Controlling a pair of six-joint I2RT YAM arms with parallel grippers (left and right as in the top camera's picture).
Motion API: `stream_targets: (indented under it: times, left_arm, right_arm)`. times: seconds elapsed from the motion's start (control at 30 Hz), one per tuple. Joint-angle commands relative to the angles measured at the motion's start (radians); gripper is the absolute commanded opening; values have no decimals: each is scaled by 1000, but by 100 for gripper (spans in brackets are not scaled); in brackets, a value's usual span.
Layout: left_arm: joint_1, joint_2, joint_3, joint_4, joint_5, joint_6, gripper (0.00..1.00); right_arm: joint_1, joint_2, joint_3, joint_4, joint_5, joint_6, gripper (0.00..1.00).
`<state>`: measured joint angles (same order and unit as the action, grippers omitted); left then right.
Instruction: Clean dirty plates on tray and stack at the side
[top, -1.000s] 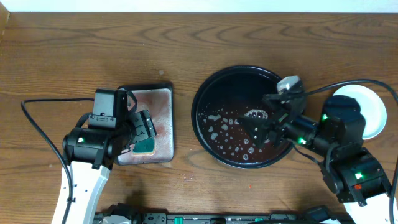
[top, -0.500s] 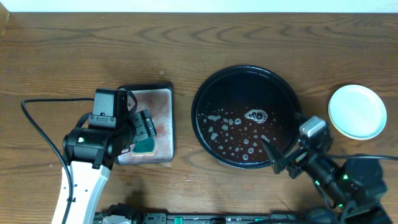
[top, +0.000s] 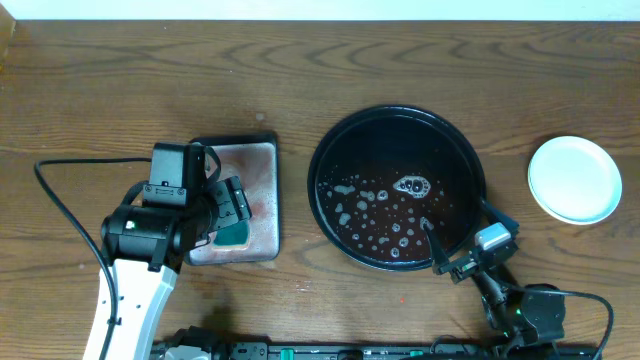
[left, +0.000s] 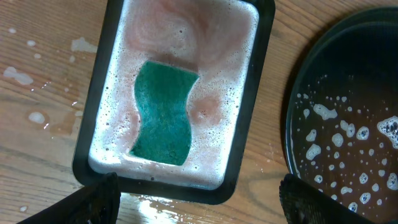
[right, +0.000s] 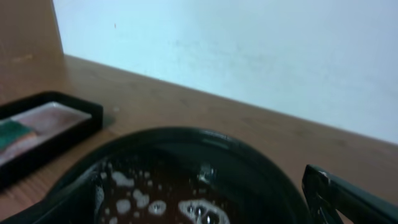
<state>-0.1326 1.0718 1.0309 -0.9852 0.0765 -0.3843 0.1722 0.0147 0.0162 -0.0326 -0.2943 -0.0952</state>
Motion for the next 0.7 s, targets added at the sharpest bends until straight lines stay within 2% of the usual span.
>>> stream_targets:
  times: [0.0,0.6,0.67]
  left_arm:
    - [3,1,3,-1,2,10,82]
    - [3,-1,3,-1,2,10,83]
    - [3,-86,-18,46,-74,10,82]
  right_arm:
    - [-8,-10,-11,21,1,-11,99]
    - [-8,-8,-11,-16,1,-11,99]
    - [-8,-8,-11,-16,1,-11,99]
